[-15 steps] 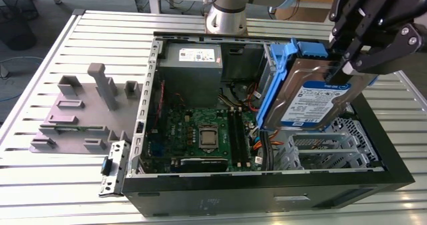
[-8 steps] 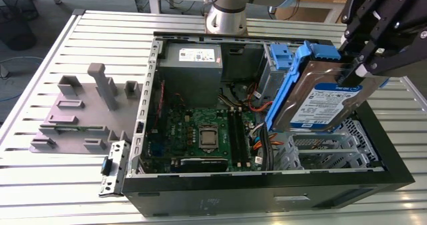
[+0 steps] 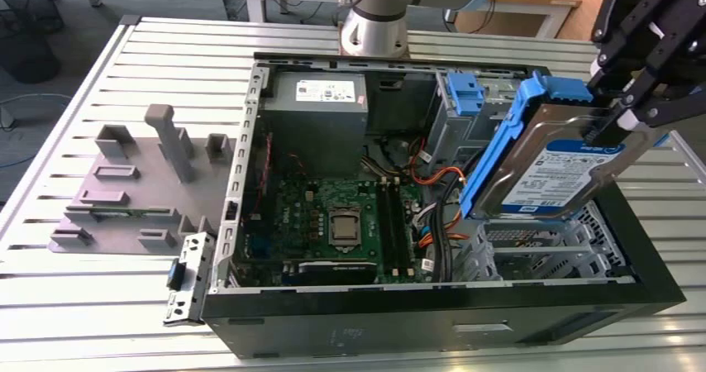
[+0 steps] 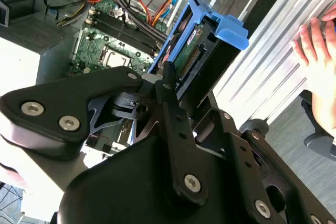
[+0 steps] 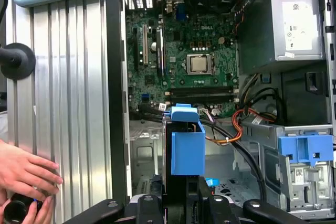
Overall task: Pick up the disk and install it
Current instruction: 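Pick up the disk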
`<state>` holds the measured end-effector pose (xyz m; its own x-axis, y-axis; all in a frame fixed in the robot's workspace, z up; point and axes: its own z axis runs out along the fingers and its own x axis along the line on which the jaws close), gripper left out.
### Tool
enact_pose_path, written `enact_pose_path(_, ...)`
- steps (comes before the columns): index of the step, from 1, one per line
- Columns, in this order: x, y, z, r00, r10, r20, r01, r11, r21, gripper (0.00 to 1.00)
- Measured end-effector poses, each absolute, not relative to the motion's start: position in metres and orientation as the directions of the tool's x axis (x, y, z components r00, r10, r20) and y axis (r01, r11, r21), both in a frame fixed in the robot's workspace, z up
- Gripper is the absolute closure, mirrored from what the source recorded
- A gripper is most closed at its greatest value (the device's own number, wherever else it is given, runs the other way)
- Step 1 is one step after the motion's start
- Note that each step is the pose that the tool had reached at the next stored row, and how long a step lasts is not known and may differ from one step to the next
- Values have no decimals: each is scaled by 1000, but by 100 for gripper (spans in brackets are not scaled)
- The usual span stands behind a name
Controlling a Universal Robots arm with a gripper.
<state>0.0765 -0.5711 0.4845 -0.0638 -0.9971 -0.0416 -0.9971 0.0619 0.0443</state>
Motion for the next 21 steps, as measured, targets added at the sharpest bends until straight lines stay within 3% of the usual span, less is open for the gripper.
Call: enact_pose_path(21,101,-575,476,-64,-997,-43,-997,62,44,65)
